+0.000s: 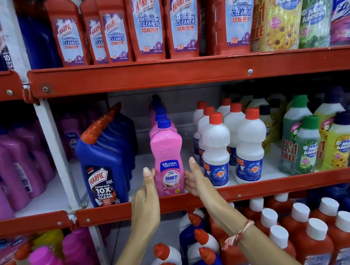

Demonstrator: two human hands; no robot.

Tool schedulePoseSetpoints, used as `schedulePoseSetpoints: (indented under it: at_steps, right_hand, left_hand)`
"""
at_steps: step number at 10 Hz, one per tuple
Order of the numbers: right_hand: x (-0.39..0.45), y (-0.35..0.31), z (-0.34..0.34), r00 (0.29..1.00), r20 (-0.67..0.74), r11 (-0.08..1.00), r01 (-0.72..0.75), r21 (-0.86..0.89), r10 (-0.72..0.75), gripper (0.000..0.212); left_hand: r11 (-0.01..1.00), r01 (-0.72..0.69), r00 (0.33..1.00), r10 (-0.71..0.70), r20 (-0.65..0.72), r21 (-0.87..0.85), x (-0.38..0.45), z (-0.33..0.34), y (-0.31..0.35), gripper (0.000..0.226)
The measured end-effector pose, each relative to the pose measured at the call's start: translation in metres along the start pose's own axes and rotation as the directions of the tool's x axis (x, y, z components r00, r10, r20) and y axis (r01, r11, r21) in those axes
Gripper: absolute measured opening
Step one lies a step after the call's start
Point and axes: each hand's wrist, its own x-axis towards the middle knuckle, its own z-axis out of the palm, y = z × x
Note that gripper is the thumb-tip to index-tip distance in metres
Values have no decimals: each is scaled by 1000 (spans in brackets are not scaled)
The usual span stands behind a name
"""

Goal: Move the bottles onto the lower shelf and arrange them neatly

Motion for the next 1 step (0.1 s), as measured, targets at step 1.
schedulePoseSetpoints:
  at_steps: [1]
  right_hand:
    - [-2,3,-11,1000,-15,999,8,51,-8,63]
  left_hand:
    - [995,-37,998,42,-40,97,-8,-3,11,44]
